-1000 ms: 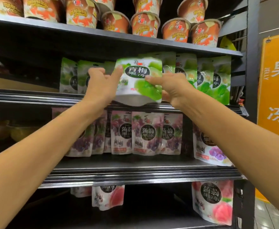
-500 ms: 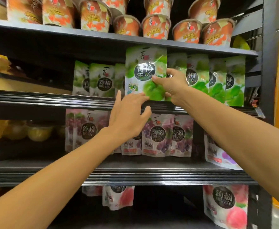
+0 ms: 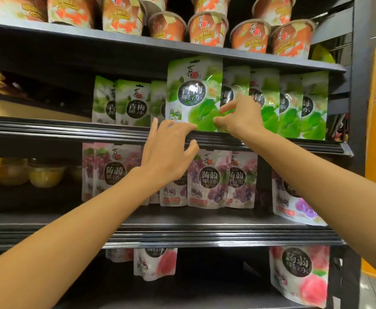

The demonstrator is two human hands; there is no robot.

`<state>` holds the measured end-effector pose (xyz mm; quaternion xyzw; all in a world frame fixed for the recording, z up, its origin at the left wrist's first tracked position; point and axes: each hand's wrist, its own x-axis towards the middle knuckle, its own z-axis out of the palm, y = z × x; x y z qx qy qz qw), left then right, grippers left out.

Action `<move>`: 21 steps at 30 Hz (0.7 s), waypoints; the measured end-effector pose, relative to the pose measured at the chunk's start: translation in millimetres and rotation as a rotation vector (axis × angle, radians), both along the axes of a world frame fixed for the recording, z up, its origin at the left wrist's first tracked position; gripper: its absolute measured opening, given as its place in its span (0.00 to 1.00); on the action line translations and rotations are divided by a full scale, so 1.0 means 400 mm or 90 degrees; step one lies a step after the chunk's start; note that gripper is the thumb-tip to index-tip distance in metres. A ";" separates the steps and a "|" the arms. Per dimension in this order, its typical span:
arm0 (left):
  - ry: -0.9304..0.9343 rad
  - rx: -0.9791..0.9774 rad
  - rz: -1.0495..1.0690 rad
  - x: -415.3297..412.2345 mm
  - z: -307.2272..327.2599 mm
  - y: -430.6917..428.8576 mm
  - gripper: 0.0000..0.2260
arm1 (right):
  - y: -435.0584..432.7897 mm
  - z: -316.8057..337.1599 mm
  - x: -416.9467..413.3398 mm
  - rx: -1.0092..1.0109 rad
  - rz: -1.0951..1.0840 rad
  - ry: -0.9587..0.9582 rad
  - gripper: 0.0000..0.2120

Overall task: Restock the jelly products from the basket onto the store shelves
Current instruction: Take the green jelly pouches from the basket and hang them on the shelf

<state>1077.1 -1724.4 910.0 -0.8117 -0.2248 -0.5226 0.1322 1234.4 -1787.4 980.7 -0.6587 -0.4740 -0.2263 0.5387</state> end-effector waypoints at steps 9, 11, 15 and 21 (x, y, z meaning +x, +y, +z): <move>-0.052 -0.022 -0.058 -0.039 -0.007 -0.004 0.18 | -0.025 -0.034 -0.007 0.067 0.074 0.057 0.05; -0.093 -0.049 -0.124 -0.056 -0.034 -0.011 0.16 | -0.036 -0.058 -0.022 0.105 0.090 0.043 0.02; -0.155 -0.123 -0.249 -0.105 -0.109 -0.031 0.09 | -0.058 -0.140 -0.069 0.170 0.149 0.064 0.04; -0.146 -0.481 -0.416 -0.205 -0.322 -0.047 0.05 | -0.092 -0.402 -0.185 0.140 0.315 0.283 0.13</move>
